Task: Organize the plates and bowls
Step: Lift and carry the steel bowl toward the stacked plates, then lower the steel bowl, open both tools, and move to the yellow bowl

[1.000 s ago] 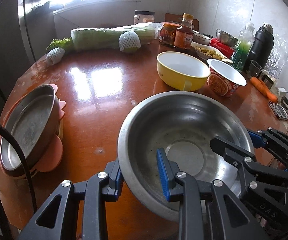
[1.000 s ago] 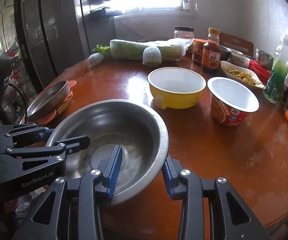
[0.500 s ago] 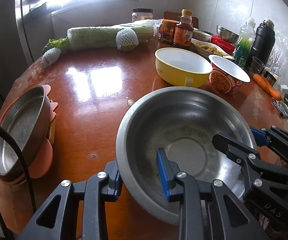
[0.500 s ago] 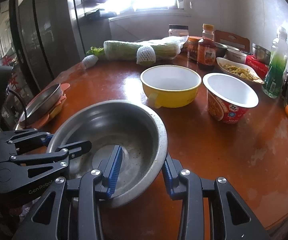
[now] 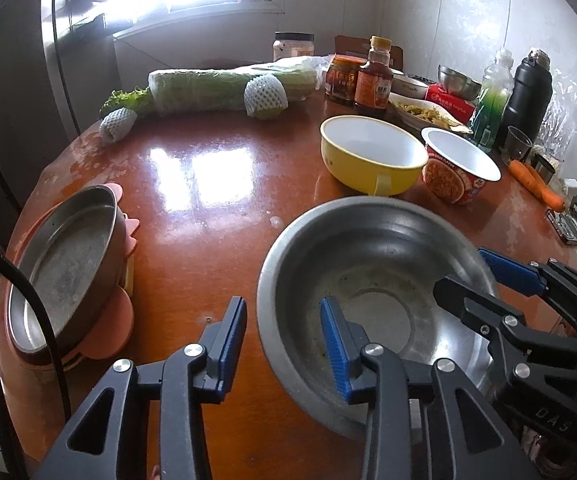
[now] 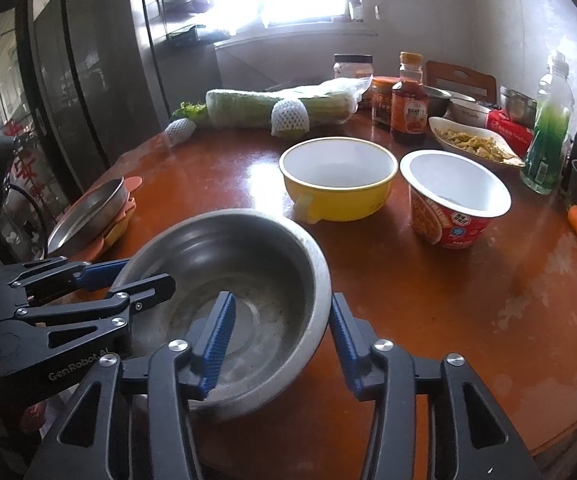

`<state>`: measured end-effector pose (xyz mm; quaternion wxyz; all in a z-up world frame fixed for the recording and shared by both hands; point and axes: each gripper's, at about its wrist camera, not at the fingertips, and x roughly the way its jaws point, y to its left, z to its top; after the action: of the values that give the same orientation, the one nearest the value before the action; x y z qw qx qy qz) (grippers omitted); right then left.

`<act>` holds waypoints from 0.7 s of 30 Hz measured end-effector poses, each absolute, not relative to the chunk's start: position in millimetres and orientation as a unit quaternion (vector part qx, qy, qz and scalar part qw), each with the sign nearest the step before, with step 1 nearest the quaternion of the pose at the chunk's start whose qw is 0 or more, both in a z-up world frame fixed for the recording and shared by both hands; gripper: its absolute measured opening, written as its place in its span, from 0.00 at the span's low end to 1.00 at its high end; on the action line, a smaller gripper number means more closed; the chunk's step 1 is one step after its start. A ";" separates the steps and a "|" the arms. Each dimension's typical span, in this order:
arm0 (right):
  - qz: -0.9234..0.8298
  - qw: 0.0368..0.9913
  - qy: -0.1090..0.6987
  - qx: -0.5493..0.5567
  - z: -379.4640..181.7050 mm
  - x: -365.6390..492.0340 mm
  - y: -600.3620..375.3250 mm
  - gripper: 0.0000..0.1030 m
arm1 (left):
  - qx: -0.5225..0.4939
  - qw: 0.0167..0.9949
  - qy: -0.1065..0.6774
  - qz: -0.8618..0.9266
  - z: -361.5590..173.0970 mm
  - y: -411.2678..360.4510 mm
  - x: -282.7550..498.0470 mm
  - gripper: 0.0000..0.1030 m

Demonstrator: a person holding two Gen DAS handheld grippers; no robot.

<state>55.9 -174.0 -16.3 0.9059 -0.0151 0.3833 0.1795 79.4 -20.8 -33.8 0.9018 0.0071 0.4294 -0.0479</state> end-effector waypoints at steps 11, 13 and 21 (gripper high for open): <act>0.172 0.911 0.374 -0.005 -8.8 53.9 -181.5 0.57 | 0.005 0.910 0.413 -0.044 -21.0 -20.6 73.8 0.47; 0.169 0.912 0.373 0.000 -6.3 54.0 -184.1 0.59 | 0.004 0.911 0.409 -0.041 -17.9 -20.2 73.2 0.50; 0.163 0.917 0.363 0.019 2.7 56.9 -194.0 0.63 | 0.005 0.920 0.389 -0.040 2.0 -22.0 83.6 0.54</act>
<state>56.9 -194.0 2.7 0.9172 0.0194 0.3631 0.1627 83.6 -22.0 2.0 0.9202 0.0052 0.3893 -0.0401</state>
